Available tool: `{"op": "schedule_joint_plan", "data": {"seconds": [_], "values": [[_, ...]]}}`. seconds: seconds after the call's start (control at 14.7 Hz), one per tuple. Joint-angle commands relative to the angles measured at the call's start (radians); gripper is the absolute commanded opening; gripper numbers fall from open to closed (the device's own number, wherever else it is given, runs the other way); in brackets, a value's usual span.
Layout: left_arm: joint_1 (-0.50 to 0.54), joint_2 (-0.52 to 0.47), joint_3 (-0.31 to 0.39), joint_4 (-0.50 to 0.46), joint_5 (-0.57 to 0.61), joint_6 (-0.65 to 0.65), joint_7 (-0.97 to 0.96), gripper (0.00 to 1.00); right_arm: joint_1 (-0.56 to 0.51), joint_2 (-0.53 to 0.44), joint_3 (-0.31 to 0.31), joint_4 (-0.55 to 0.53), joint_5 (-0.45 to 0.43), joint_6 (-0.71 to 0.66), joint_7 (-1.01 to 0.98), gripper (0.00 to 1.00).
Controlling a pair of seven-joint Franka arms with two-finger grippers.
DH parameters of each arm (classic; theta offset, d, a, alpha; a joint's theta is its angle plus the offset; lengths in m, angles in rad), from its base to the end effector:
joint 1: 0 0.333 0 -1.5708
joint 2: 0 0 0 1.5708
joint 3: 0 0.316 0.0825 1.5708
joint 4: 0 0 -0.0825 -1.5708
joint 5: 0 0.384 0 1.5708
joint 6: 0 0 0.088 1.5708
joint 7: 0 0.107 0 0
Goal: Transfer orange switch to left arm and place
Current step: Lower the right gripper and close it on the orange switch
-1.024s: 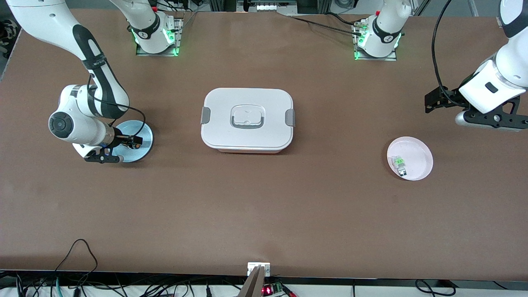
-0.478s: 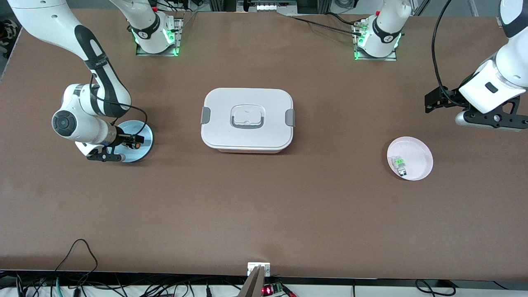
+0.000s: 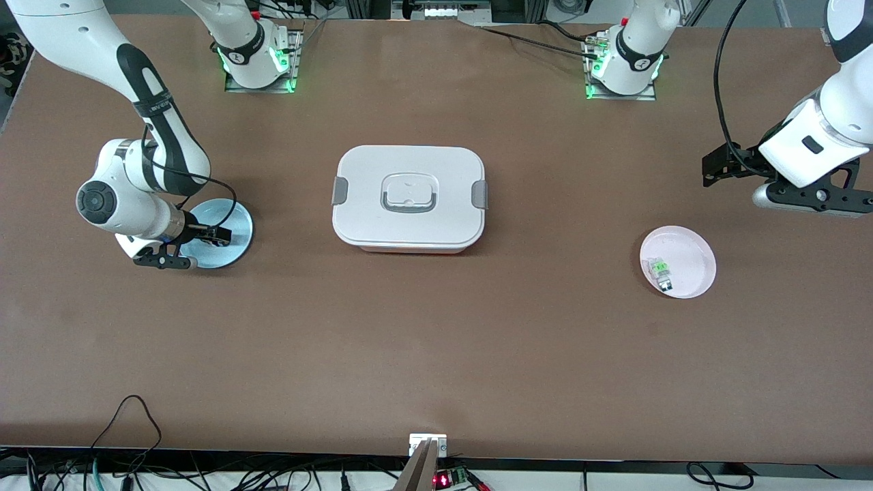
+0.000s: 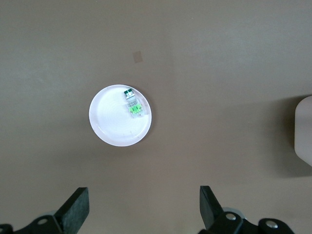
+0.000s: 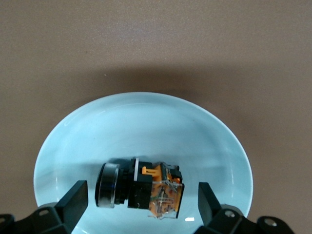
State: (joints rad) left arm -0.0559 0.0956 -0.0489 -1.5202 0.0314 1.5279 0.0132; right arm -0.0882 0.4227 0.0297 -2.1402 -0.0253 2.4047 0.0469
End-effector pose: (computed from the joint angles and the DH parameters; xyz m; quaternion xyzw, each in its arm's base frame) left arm 0.5752 -0.0557 0.5906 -0.9972 0.0589 0.0432 0.0154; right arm 0.5531 -0.0323 0.1916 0.9959 -0.0433 -0.0789 0.0011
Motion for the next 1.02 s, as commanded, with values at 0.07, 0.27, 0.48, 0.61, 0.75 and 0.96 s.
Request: {"op": "schedule_joint_plan", "data": {"seconds": [0.07,0.27,0.48,0.61,0.75,0.96], "values": [[-0.001,-0.007,0.000,0.014,0.021,-0.021,0.005,1.00,-0.005,0.005,0.007,-0.009,0.010,0.021,0.016,1.00],[-0.001,-0.008,-0.002,0.014,0.021,-0.022,0.005,1.00,-0.005,0.014,0.007,-0.009,0.010,0.031,0.015,1.00],[-0.001,-0.008,-0.002,0.014,0.021,-0.022,0.007,1.00,-0.005,0.014,0.006,-0.012,0.008,0.031,0.013,0.94],[-0.001,-0.008,-0.003,0.014,0.022,-0.022,0.007,1.00,-0.005,0.016,0.007,-0.012,0.007,0.031,0.002,0.83],[-0.001,-0.008,-0.003,0.014,0.022,-0.022,0.007,1.00,-0.005,0.014,0.007,-0.012,0.005,0.025,-0.001,0.69],[-0.002,-0.008,-0.005,0.014,0.022,-0.022,0.005,1.00,-0.005,0.014,0.007,-0.012,0.004,0.024,-0.007,0.54]]}}
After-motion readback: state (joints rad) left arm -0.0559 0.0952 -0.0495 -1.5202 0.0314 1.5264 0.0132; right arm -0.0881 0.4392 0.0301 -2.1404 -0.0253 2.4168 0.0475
